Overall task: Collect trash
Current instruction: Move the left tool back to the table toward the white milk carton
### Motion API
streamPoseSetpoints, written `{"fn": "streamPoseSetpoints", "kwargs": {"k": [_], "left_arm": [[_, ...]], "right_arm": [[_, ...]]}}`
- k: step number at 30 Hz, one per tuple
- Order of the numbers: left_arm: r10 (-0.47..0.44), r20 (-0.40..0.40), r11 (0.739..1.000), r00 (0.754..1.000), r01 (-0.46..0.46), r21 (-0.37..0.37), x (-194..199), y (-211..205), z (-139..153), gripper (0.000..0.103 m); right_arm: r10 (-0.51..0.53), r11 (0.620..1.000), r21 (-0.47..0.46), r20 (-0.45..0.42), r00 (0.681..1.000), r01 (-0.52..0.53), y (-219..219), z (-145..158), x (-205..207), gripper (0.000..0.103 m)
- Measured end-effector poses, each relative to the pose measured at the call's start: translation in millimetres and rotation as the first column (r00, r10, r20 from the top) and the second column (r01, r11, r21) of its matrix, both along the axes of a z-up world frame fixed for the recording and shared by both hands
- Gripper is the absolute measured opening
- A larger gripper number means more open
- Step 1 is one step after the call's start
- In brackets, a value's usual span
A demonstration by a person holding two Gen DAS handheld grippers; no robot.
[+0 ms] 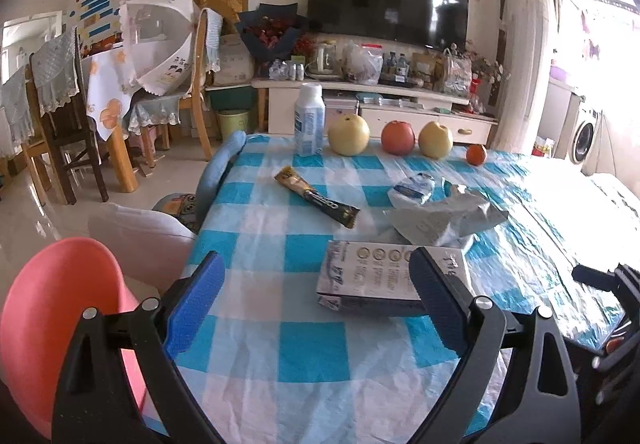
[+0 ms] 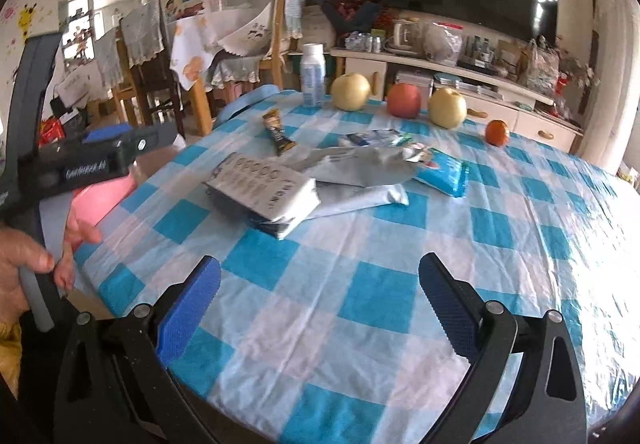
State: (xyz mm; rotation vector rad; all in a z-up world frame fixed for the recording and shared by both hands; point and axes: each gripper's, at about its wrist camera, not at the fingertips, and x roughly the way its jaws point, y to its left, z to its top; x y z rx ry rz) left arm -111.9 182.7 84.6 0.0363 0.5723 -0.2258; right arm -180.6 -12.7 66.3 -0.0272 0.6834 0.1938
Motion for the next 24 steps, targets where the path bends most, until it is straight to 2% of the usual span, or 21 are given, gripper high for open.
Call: {"fn": "streamPoseSetpoints", "kwargs": {"k": [14, 21, 24], "left_arm": [[-0.016, -0.033, 0.998, 0.999, 0.018, 0.061, 1, -42, -11, 0.094], [0.034, -0.112, 0.999, 0.993, -0.033, 0.009, 11, -44, -19, 0.094], [0.054, -0.175, 0.997, 0.983, -0.062, -0.041, 18, -42, -24, 0.094]], "right_arm": [[-0.117, 0.988, 0.097, -0.013, 0.993, 0.118, -65, -2, 13, 0.098], [-0.165, 0.98, 0.109, -0.018, 0.986, 0.165, -90, -4, 25, 0.098], [-0.187, 0.977, 0.098, -0.036, 0.982, 0.19, -98, -9, 36, 0.098]]}}
